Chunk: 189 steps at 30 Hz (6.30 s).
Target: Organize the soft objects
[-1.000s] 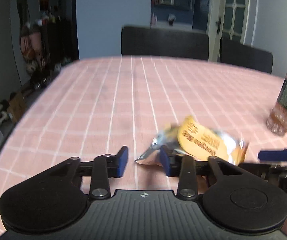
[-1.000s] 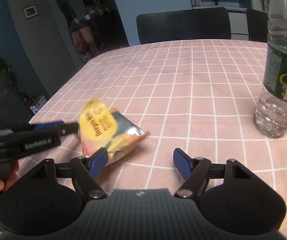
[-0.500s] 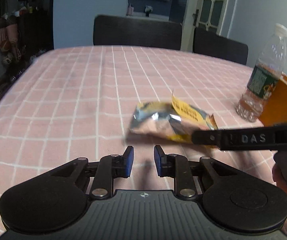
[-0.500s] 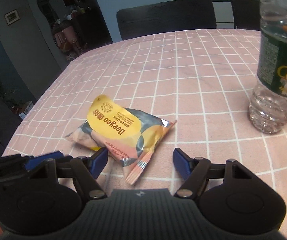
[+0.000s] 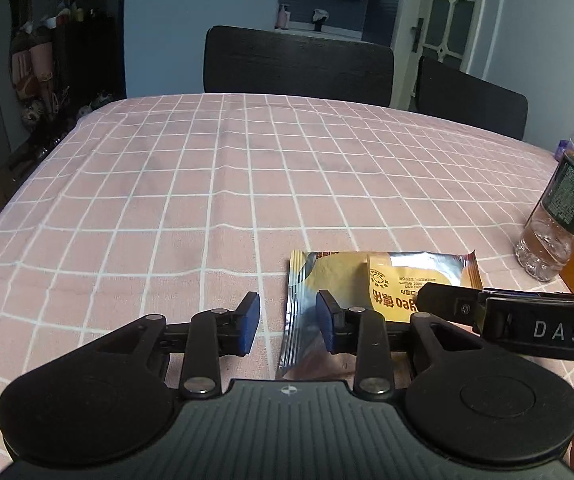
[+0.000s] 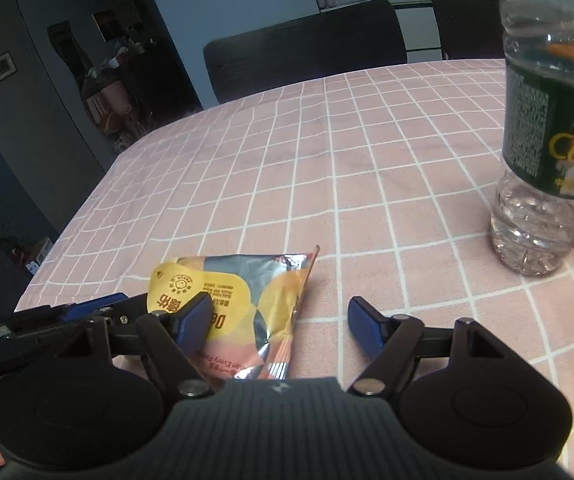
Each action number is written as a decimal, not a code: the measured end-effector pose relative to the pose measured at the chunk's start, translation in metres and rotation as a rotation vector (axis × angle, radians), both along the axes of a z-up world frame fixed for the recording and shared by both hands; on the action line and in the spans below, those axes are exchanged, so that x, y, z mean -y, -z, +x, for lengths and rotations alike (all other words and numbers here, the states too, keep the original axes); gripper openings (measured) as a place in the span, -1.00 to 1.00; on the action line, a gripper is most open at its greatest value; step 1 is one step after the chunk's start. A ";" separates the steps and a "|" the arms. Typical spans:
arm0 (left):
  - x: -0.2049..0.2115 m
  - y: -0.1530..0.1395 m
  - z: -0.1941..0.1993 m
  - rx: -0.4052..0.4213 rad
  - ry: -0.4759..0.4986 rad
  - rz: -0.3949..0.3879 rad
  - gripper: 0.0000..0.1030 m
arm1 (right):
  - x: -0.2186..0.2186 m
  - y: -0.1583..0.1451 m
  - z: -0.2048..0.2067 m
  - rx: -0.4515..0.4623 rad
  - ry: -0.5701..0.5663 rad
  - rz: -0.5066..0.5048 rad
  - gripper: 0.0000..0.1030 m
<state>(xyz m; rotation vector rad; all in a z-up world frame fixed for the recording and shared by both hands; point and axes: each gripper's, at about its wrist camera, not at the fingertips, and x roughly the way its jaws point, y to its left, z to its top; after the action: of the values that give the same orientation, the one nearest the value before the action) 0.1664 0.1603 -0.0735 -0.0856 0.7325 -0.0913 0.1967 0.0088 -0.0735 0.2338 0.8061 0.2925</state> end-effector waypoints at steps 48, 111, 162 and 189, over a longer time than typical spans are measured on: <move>0.089 0.007 -0.075 -0.071 0.130 -0.308 -0.23 | 0.104 -0.007 -0.106 0.116 -0.059 -0.191 -0.98; 0.249 -0.139 -0.130 0.499 0.312 0.012 -0.28 | 0.253 -0.150 -0.181 0.351 0.104 -0.234 0.37; 0.216 -0.055 -0.172 0.473 0.069 0.112 0.93 | 0.199 -0.072 -0.231 0.442 0.333 -0.310 0.95; 0.218 -0.057 -0.173 0.477 0.078 0.131 0.93 | 0.201 -0.073 -0.233 0.447 0.341 -0.316 0.95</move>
<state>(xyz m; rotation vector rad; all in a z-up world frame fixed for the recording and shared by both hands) -0.0065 -0.0576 -0.0168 0.0885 0.2639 -0.1326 -0.0362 -0.1923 -0.0001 0.0028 0.3514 -0.1059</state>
